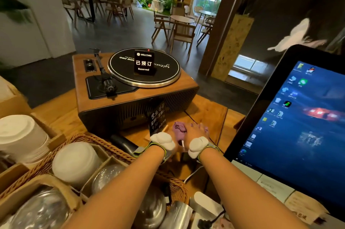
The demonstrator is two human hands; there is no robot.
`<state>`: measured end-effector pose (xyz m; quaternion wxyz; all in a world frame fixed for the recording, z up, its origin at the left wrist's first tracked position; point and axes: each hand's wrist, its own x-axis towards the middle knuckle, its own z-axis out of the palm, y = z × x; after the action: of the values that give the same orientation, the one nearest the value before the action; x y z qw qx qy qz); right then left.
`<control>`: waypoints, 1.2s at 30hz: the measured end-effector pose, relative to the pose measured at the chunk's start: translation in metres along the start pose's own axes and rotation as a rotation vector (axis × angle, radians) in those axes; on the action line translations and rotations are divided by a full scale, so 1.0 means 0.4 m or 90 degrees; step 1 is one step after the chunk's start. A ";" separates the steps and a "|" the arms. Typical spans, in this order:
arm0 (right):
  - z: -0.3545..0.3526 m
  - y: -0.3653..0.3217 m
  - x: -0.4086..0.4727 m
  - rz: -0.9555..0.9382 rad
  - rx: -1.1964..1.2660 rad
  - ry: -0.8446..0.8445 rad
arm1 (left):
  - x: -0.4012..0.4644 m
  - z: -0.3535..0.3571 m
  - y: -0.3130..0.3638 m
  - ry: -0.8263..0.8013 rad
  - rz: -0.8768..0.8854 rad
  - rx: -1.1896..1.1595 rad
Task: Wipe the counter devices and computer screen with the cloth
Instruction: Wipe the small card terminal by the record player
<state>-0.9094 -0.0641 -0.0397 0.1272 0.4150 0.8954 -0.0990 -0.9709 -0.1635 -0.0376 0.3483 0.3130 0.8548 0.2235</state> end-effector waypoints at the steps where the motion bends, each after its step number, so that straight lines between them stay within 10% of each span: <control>1: -0.003 -0.001 0.005 -0.005 -0.004 -0.001 | -0.011 -0.005 0.007 -0.014 0.003 0.009; 36: -0.044 0.001 0.057 -0.075 -0.005 0.002 | -0.005 -0.020 0.021 0.044 0.024 0.057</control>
<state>-0.9260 -0.0426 -0.0299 0.1211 0.3610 0.9190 -0.1018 -0.9727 -0.1602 -0.0263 0.3002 0.3365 0.8694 0.2022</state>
